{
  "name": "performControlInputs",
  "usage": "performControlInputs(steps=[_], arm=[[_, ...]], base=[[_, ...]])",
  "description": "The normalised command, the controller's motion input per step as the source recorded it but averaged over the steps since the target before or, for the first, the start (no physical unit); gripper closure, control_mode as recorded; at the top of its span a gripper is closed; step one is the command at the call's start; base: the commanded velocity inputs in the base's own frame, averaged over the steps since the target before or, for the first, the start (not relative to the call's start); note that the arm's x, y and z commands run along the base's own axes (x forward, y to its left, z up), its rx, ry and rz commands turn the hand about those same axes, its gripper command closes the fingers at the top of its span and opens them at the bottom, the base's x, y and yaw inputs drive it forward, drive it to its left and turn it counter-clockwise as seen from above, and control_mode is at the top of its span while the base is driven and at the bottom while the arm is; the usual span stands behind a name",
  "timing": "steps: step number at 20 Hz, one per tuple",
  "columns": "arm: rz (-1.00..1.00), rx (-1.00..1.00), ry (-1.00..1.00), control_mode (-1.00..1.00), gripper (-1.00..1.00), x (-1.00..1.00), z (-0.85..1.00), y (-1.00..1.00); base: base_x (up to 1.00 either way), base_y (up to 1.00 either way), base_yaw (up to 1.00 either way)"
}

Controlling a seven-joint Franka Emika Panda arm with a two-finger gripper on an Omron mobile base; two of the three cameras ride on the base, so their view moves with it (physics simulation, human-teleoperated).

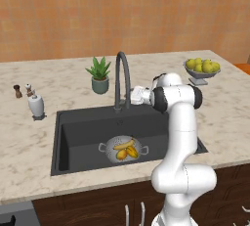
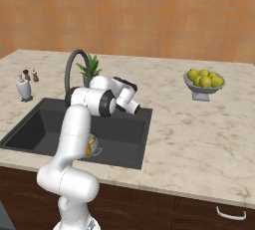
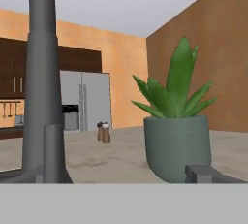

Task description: Put the colander in the sink, put the mango, mango, banana in the colander, and turn on the sink faucet and pour water over the colander.

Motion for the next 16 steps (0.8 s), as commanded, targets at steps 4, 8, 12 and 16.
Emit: performControlInputs(steps=[4, 8, 12, 16], arm=[[-0.13, 0.0, 0.02, -1.0, -1.0, 0.23, -0.02, 0.0], [-0.12, 0.0, 0.02, -1.0, -1.0, 0.33, 0.0, 0.0], [-0.11, 0.0, 0.01, -1.0, -1.0, 0.16, 0.0, -0.04], [-0.09, 0.0, 0.01, -1.0, 1.0, 0.01, 0.0, -0.21]], base=[[0.0, 0.0, 0.0], [0.0, 0.0, 0.0], [0.0, 0.0, 0.0], [0.0, 0.0, 0.0]])
